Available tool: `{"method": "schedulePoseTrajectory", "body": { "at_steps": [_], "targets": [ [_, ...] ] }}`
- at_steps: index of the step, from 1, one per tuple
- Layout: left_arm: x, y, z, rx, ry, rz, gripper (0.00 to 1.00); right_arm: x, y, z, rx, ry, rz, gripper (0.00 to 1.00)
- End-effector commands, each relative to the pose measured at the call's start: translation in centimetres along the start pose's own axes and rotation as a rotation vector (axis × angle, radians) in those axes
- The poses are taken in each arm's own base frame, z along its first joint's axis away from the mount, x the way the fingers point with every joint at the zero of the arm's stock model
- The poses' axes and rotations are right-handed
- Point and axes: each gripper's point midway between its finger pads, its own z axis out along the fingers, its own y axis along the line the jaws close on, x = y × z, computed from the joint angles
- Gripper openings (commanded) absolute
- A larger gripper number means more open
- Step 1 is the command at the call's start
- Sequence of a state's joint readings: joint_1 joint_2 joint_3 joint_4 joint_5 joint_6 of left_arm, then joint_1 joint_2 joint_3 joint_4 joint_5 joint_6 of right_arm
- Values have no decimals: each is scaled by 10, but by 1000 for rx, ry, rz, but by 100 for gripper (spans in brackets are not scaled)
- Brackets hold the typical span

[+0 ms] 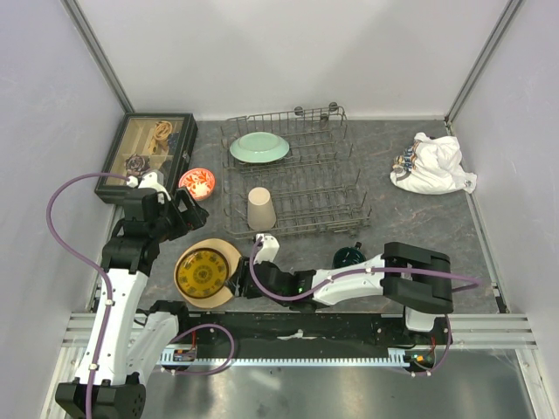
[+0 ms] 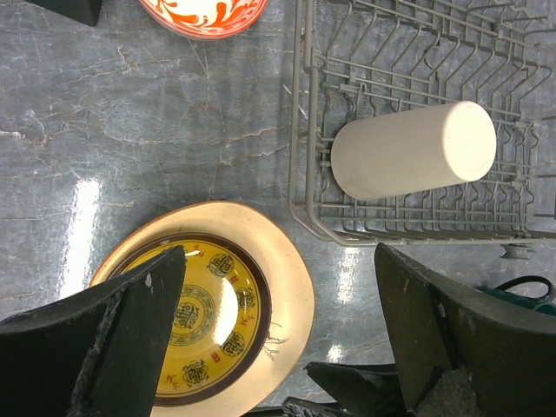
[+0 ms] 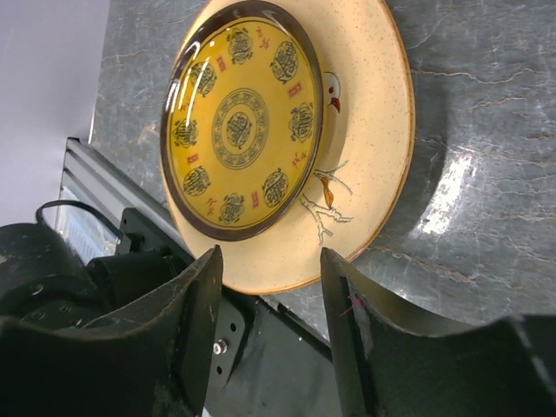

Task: Load the mixed dishes into the dish rack

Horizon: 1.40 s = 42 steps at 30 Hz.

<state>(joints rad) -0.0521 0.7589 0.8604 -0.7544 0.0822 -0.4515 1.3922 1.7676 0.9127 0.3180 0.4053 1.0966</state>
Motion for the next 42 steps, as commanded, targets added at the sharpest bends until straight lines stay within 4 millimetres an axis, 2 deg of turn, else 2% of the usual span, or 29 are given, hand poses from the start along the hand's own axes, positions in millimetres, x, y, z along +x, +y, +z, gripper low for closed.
{"method": "schedulePoseTrajectory", "body": {
  "at_steps": [1, 6, 16, 23, 28, 42],
  "targets": [
    [-1, -3, 0, 20, -7, -8, 96, -10, 22, 12, -40, -59, 40, 54],
    [-3, -4, -1, 21, -9, -3, 96, -9, 22, 24, -24, -70, 18, 48],
    [-1, -5, 1, 27, 0, 3, 96, -18, 0, 35, 54, -123, 61, 39],
    [-1, -5, 0, 27, 0, 7, 96, -15, -11, 51, 82, -116, 99, 43],
    [-1, -5, 1, 31, 3, 9, 96, -19, -19, 54, 84, -138, 153, 47],
    [0, -3, 1, 23, 5, 21, 96, -4, -19, 74, 74, -90, 185, 47]
  ]
}}
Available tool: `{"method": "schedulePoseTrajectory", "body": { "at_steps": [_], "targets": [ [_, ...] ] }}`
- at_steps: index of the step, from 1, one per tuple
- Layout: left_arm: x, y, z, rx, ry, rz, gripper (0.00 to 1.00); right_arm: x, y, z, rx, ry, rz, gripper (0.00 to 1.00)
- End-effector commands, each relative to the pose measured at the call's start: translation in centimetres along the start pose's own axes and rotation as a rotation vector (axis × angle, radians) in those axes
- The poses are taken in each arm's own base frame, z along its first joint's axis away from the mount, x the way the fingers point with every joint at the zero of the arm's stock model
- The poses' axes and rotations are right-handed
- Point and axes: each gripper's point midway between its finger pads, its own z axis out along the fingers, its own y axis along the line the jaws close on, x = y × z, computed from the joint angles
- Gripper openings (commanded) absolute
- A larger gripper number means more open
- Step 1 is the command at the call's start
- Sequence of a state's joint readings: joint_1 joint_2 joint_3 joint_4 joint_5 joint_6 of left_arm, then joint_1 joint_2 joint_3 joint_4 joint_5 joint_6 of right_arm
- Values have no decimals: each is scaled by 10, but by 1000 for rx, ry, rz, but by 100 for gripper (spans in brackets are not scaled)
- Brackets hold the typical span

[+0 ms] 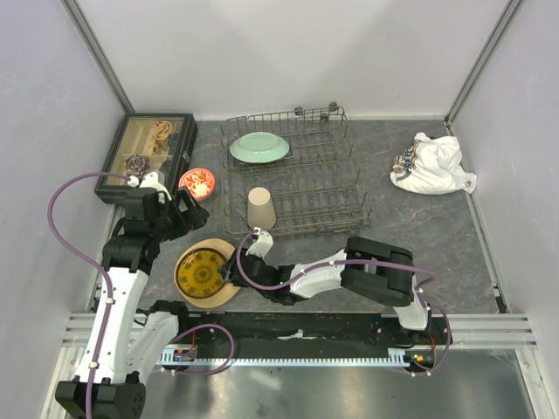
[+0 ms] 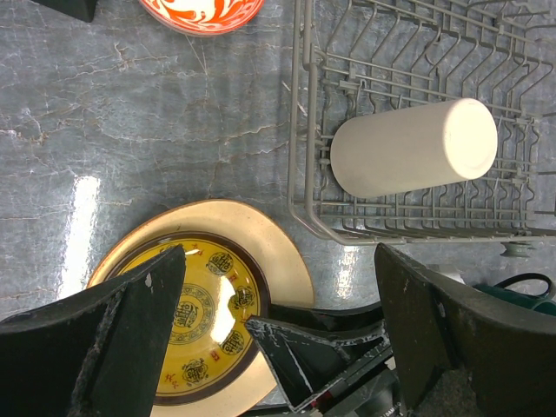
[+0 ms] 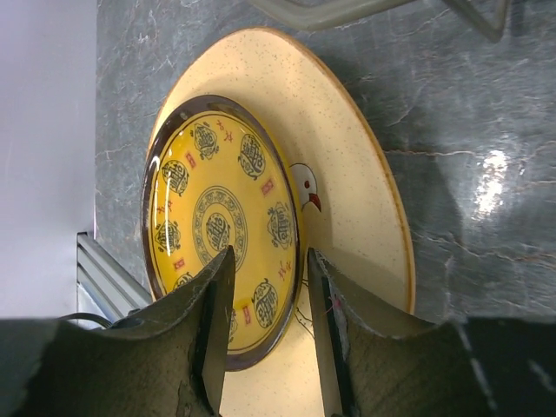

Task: Load the mixed dishes into the dish rack

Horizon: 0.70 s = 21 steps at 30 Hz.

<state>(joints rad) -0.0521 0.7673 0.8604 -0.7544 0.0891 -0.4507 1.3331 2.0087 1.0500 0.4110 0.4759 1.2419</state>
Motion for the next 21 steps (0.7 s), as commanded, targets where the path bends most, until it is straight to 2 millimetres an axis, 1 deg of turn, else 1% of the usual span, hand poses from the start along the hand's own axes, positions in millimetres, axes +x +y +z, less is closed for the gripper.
{"method": "schedulePoseTrajectory", "body": {
  "at_steps": [1, 5, 8, 10, 12, 13, 15, 18, 19, 21],
  "targets": [
    [-2, -3, -1, 22, -9, 21, 96, 7, -3, 8, 10, 17, 17, 46],
    [0, -3, 0, 25, -4, 19, 96, 9, -8, 8, 21, 19, 20, 44],
    [0, -3, -1, 24, -7, 18, 96, 9, -12, 9, 29, 20, 22, 39],
    [0, -3, -1, 27, -8, 18, 96, 9, -14, 9, 32, 25, 25, 33],
    [0, -3, -2, 25, -9, 17, 96, 9, -15, 9, 33, 27, 24, 29],
    [0, -3, -2, 27, -9, 17, 96, 8, -17, 8, 35, 25, 21, 24],
    [0, -3, -1, 27, -8, 17, 96, 8, -18, 7, 35, 25, 21, 20],
    [0, -3, -1, 27, -8, 17, 96, 6, -20, 6, 41, 26, 11, 8],
    [0, -3, -1, 27, -8, 17, 96, 5, -21, 5, 48, 22, 4, 2],
    [0, -3, -1, 25, -7, 16, 96, 0, -20, 1, 57, 11, -24, 0]
  ]
}}
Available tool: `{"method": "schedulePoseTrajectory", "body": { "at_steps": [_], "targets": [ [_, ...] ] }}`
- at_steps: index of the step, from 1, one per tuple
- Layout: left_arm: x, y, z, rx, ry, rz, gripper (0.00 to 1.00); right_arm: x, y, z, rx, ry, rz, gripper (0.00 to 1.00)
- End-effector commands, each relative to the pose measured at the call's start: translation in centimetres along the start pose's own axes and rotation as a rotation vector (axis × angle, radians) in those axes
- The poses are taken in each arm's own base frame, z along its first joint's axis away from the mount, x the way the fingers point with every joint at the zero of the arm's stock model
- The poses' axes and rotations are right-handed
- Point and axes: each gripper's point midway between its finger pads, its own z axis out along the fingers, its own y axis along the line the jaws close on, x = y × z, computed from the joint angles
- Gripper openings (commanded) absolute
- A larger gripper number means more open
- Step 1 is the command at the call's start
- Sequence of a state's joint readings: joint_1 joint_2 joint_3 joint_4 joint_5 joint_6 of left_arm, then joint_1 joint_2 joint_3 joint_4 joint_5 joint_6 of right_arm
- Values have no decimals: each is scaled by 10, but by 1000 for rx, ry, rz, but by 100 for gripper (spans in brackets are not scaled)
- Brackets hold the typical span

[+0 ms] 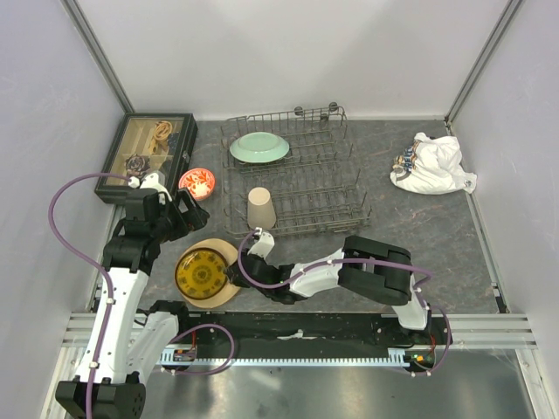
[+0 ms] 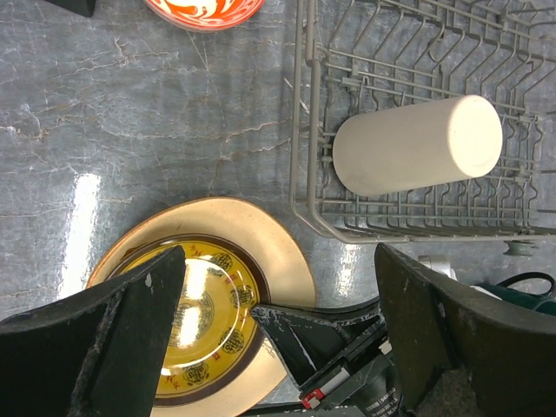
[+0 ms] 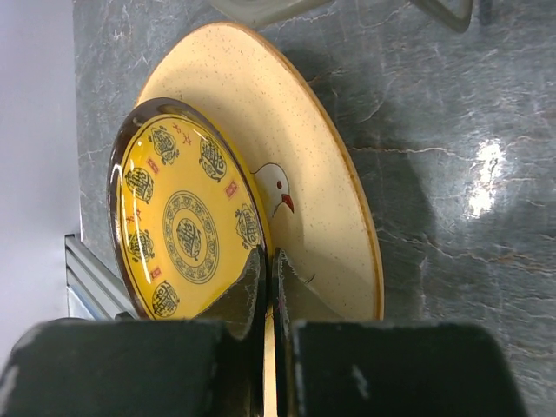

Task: Load the mixed dishes into the dish rack

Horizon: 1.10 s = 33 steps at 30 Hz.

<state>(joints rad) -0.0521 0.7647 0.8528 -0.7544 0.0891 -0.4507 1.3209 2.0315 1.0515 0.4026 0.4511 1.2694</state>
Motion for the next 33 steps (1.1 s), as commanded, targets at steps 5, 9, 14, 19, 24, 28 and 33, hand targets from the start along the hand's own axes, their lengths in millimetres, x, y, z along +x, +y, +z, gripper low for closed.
{"method": "schedulePoseTrajectory", "body": {
  "at_steps": [5, 9, 14, 19, 24, 28, 33],
  "targets": [
    [-10, -8, -7, 34, -34, 16, 96, -23, 2, -23, 7, -53, -75, 0],
    [-30, -18, -21, 57, -90, 16, 96, -38, 12, -38, -11, -79, -123, 0],
    [-50, -26, -37, 72, -163, 6, 96, -55, 28, -60, -42, -114, -160, 0],
    [-58, -31, -47, 86, -198, 1, 96, -71, 48, -84, -85, -148, -184, 0],
    [-62, -31, -54, 81, -223, -5, 96, -96, 58, -117, -95, -209, -213, 0],
    [-66, -25, -58, 50, -249, 2, 96, -145, 58, -159, -40, -335, -250, 0],
    [-67, -23, -59, 38, -255, 9, 96, -222, 48, -220, 114, -568, -382, 0]
  ]
}}
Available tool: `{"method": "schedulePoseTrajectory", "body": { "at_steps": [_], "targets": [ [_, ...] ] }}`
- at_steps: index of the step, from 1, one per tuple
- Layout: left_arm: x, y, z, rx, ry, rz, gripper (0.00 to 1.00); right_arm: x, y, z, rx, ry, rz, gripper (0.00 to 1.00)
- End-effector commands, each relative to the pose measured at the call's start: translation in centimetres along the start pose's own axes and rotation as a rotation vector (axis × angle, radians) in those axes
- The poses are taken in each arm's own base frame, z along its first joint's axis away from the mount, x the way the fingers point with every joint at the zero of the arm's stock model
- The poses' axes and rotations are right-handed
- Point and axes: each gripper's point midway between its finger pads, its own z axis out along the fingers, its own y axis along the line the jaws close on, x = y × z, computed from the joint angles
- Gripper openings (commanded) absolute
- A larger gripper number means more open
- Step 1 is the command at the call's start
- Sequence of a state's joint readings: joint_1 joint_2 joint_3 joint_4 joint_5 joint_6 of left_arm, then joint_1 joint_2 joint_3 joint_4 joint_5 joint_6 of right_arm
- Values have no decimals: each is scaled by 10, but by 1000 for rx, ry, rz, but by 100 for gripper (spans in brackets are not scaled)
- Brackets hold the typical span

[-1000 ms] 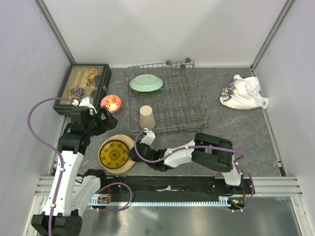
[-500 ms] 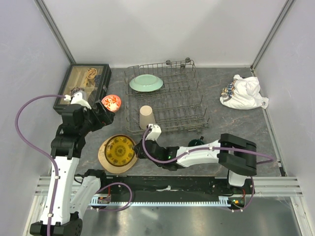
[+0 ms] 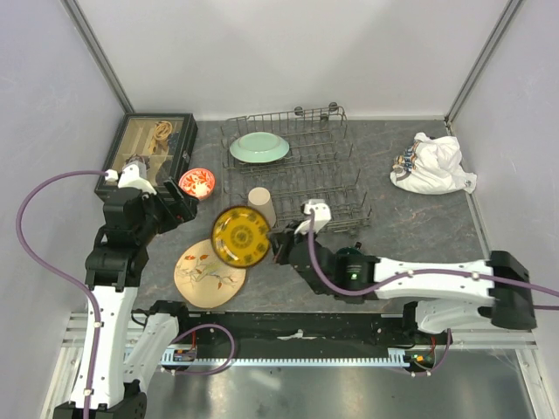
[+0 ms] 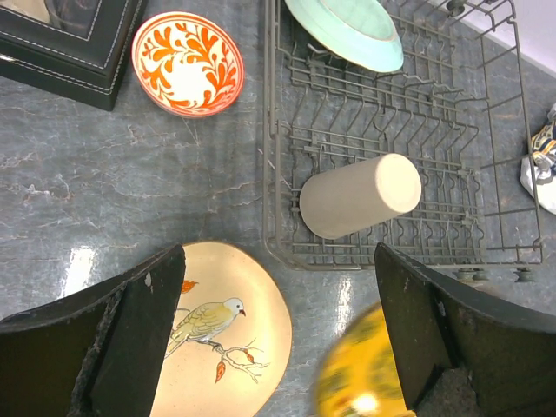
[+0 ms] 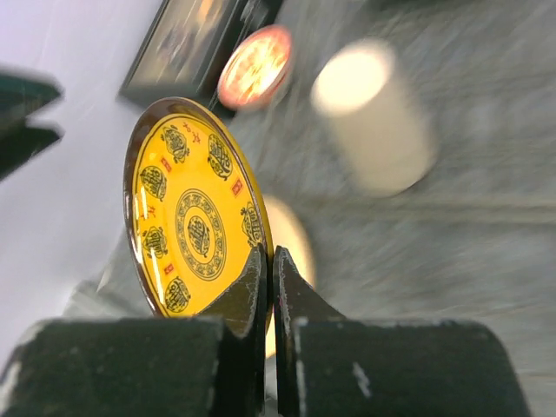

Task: Load the mixed dishes into the dish rack

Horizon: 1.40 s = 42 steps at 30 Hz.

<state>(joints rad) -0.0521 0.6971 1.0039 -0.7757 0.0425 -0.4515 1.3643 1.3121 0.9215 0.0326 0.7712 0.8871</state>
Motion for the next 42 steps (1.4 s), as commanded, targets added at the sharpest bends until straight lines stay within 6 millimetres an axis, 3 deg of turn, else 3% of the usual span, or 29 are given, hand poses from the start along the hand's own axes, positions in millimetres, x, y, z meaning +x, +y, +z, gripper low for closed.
{"method": "schedulePoseTrajectory", "body": {
  "at_steps": [1, 7, 11, 14, 18, 20, 21, 22, 27, 42],
  "targets": [
    [-17, -2, -9, -7, -58, 1, 96, -96, -30, -32, 188, -230, -180, 0],
    [-13, -2, -7, 1, -50, -1, 97, -192, -75, -80, 512, -399, -497, 0],
    [-9, -3, -4, 8, -39, -7, 97, -225, -102, -80, 710, -372, -715, 0],
    [-6, -4, -3, 20, -28, -8, 97, -229, -115, -66, 832, -296, -912, 0],
    [-5, -3, -2, 13, -26, -1, 97, -216, -129, -41, 980, -187, -1149, 0],
    [-4, -2, -2, 13, -22, 3, 97, -214, -134, -34, 1023, -207, -1136, 0],
    [-3, -2, -1, 13, -21, 3, 97, -208, -137, -28, 1052, -142, -1257, 0],
    [-2, -1, -1, 11, -18, 5, 97, -206, -137, -24, 1050, -169, -1230, 0],
    [1, 1, 1, 5, -9, 9, 97, -193, -149, 1, 1111, -57, -1425, 0],
    [9, 4, 7, 5, 13, 22, 97, -176, -192, 36, 1166, 34, -1447, 0]
  ]
}}
